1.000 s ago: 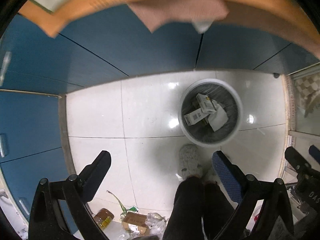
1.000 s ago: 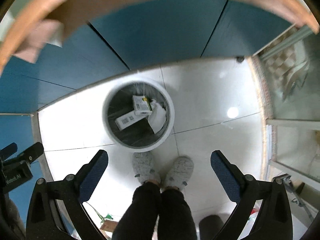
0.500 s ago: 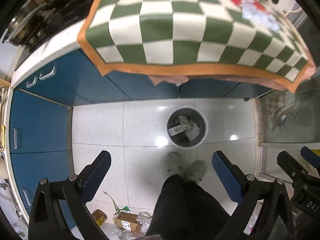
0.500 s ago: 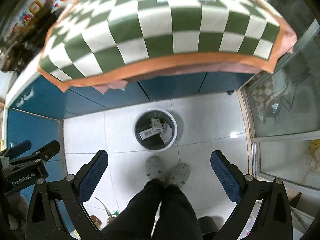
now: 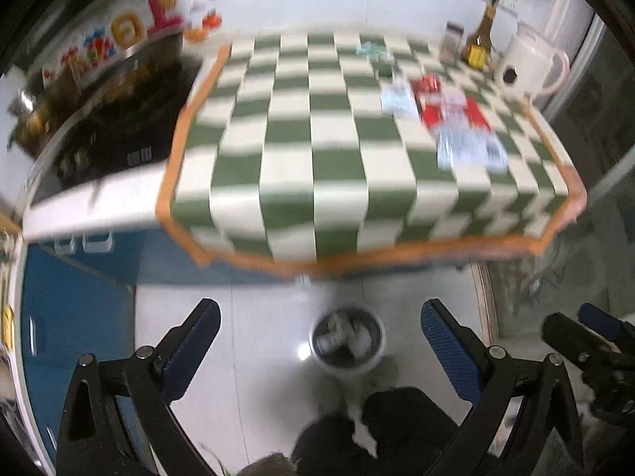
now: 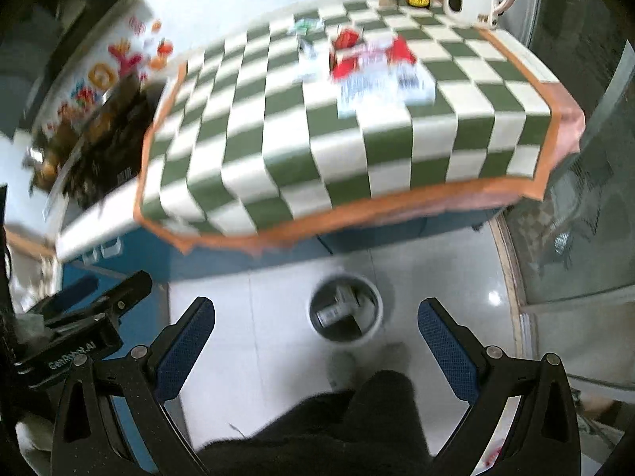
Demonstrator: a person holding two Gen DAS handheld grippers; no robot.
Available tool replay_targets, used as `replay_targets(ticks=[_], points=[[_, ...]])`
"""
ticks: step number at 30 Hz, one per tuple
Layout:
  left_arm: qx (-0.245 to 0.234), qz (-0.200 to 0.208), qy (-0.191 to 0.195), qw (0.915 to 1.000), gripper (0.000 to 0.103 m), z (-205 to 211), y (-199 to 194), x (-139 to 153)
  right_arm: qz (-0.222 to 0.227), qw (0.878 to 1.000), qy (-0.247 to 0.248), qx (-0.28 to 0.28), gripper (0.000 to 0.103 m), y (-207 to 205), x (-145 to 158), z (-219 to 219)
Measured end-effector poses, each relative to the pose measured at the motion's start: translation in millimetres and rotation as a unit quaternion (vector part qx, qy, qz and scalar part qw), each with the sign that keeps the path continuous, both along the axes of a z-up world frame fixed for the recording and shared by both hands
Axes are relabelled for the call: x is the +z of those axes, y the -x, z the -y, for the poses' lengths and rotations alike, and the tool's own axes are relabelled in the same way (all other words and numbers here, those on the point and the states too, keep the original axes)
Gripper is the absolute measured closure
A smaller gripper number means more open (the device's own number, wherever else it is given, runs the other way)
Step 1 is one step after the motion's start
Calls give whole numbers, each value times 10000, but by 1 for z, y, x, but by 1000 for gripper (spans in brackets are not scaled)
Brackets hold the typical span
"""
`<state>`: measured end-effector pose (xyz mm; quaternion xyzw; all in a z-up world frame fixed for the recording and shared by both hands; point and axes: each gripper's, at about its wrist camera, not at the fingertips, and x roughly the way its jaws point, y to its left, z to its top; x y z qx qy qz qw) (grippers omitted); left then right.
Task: Collect trash
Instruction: 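Raise both tools back up to the counter, then grasp the red sachet with the right tool while the left tool grasps the white sachet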
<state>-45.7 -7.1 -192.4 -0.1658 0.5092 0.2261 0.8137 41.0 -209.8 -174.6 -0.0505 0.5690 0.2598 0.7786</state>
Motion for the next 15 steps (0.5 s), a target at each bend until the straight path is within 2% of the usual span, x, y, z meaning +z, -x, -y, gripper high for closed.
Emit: replay_targets(ticks=[3, 8, 10, 12, 14, 15], points=[[133, 80, -138, 9998, 0, -23, -42, 9, 160, 9997, -187, -9, 0, -48, 16, -14], [381, 93, 402, 9984, 0, -64, -130, -1, 218, 9987, -450, -47, 0, -162, 23, -35], [433, 52, 716, 9965, 0, -79, -174, -14, 211, 9981, -572, 33, 6, -219, 19, -48], [455, -83, 977, 9941, 3, -90, -221, -33, 194, 9987, -461, 104, 28, -270, 10, -63], [399, -262, 1236, 9912, 6, -98, -267, -57, 84, 9991, -354, 194, 35, -321, -3, -77], [375, -385, 1376, 9890, 12, -101, -288, -70, 8, 9994, -235, 251, 35, -350, -13, -86]])
